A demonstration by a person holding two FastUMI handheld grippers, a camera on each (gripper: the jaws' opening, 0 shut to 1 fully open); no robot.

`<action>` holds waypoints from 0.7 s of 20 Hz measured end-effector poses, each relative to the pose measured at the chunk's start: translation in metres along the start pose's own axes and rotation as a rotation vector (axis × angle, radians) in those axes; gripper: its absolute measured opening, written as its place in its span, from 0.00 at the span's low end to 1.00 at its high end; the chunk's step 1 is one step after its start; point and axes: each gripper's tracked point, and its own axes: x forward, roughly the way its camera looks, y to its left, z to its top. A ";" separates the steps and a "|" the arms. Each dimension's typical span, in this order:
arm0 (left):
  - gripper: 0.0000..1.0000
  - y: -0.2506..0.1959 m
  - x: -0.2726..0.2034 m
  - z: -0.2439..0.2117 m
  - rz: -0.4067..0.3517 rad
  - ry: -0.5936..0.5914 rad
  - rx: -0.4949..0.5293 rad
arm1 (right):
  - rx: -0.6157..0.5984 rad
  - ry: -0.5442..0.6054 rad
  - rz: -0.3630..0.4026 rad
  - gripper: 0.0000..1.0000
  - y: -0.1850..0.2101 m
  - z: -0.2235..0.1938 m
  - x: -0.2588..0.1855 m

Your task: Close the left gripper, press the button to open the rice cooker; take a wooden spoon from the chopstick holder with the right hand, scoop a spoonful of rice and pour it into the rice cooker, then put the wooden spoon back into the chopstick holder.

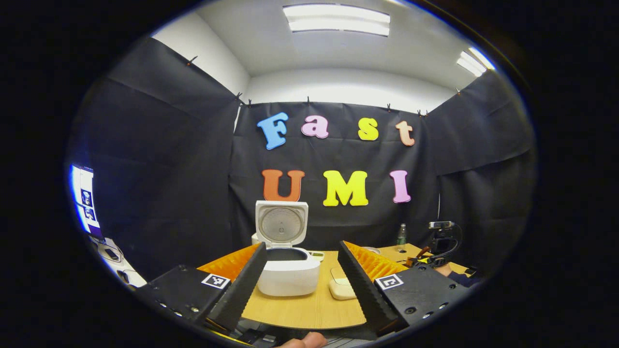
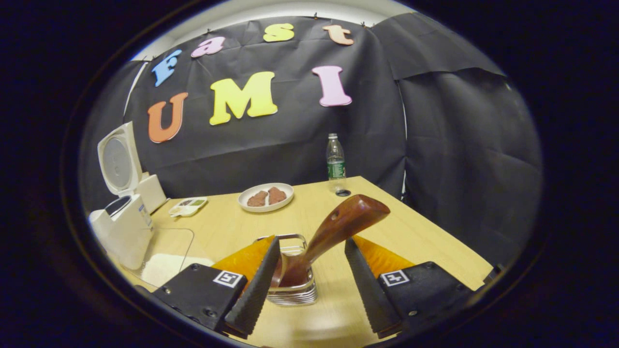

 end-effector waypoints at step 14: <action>0.94 -0.005 -0.002 -0.022 -0.066 0.062 -0.074 | -0.126 -0.233 0.120 0.17 0.055 0.092 -0.059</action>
